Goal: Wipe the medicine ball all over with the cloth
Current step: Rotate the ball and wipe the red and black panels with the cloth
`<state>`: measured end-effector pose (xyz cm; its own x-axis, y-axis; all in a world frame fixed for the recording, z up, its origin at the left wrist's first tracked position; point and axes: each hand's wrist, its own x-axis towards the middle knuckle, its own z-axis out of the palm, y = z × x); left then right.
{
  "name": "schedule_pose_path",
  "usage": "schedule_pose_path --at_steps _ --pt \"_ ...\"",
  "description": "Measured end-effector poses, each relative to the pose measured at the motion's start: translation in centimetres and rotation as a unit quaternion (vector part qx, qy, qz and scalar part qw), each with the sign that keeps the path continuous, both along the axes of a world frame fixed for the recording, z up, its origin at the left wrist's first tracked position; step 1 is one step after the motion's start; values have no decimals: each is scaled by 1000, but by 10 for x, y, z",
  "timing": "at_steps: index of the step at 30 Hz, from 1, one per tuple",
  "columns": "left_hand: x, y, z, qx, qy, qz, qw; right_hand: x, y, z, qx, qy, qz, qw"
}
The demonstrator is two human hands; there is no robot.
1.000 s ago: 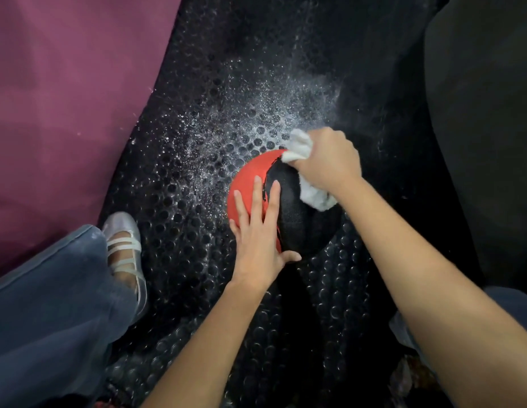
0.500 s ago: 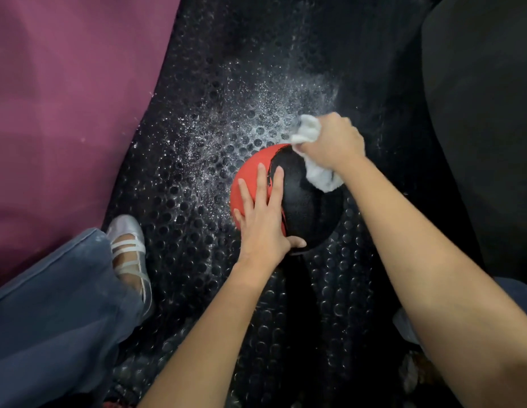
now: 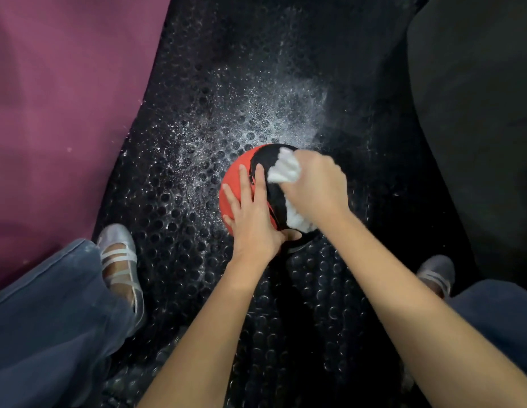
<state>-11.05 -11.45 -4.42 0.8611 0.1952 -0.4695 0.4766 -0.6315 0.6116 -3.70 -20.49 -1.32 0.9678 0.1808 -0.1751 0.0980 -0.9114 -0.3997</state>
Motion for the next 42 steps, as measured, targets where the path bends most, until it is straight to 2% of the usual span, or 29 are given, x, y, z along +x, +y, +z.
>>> schedule_pose_path --at_steps 2,6,11,15,17,20,23,26,28,33,36,39,42 --pt "0 1 0 -3 -5 2 1000 -1 -4 -1 1 -2 -12 1000" --pt "-1 0 1 1 -2 -7 1000 19 -23 -7 32 4 -131 991" --pt "-2 6 -2 -13 -18 15 1000 -16 -12 -5 46 -6 -53 998" --pt "-3 12 -3 -19 -16 17 1000 1 -38 -21 114 24 -193 974" --pt "-2 14 -2 -14 -13 12 1000 6 -40 -25 148 36 -221 963" --pt "8 22 6 39 9 -27 999 13 -34 -25 176 59 -219 958" --pt "25 32 19 137 -31 -160 977 27 -24 -26 189 71 -197 959" --pt "40 41 25 172 19 -254 952 41 -6 -24 208 88 -175 958" --pt "45 47 24 188 55 -261 945 50 5 -25 214 94 -164 958" --pt "61 69 24 203 64 -277 937 37 8 -25 215 55 -198 955" --pt "72 79 25 193 67 -269 941 -1 -1 -25 238 23 -267 934" --pt "74 82 24 210 59 -260 941 -17 -2 -31 271 39 -302 913" --pt "65 85 22 231 65 -268 933 1 -2 -31 255 37 -280 925"
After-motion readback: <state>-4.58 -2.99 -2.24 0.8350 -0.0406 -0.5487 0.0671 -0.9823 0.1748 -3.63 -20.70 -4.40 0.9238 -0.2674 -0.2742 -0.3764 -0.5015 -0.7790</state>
